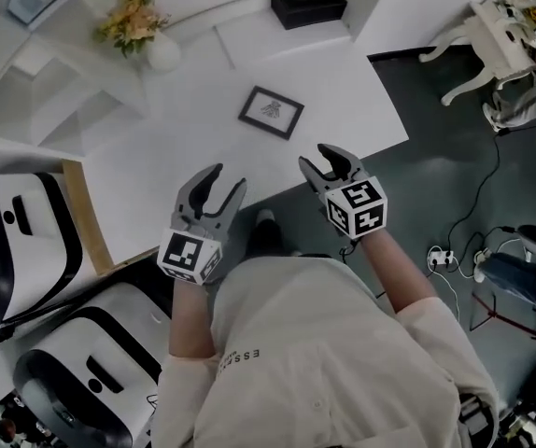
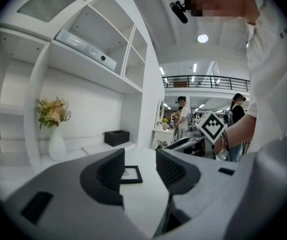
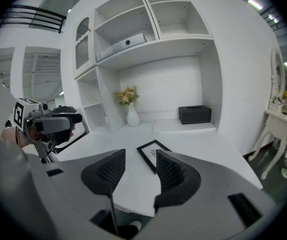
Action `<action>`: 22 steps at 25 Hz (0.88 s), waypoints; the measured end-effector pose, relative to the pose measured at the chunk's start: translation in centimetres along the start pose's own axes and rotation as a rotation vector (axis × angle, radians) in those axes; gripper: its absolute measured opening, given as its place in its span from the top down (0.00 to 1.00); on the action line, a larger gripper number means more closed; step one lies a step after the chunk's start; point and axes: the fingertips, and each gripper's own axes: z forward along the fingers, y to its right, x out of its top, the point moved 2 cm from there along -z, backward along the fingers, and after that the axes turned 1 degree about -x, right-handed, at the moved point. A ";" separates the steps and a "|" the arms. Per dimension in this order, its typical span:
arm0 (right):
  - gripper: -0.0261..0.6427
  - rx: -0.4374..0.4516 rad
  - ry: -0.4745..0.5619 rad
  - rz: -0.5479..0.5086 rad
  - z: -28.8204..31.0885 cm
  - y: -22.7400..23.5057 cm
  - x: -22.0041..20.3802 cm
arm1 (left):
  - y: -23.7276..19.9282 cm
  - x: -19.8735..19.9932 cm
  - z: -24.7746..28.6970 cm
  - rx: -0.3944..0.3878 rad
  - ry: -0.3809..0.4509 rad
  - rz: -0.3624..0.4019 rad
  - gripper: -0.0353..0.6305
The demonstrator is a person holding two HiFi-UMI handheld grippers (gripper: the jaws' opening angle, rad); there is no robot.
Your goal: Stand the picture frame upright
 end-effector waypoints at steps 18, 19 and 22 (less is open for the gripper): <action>0.66 -0.200 -0.354 0.265 14.8 8.0 -5.8 | -10.5 -1.4 7.2 -0.081 -0.023 -0.035 0.68; 0.66 -0.211 -0.365 0.283 15.1 8.3 -6.0 | -10.8 -1.6 7.3 -0.079 -0.027 -0.042 0.68; 0.66 -0.234 -0.399 0.329 15.7 8.9 -6.7 | -11.3 -1.8 7.7 -0.073 -0.027 -0.061 0.68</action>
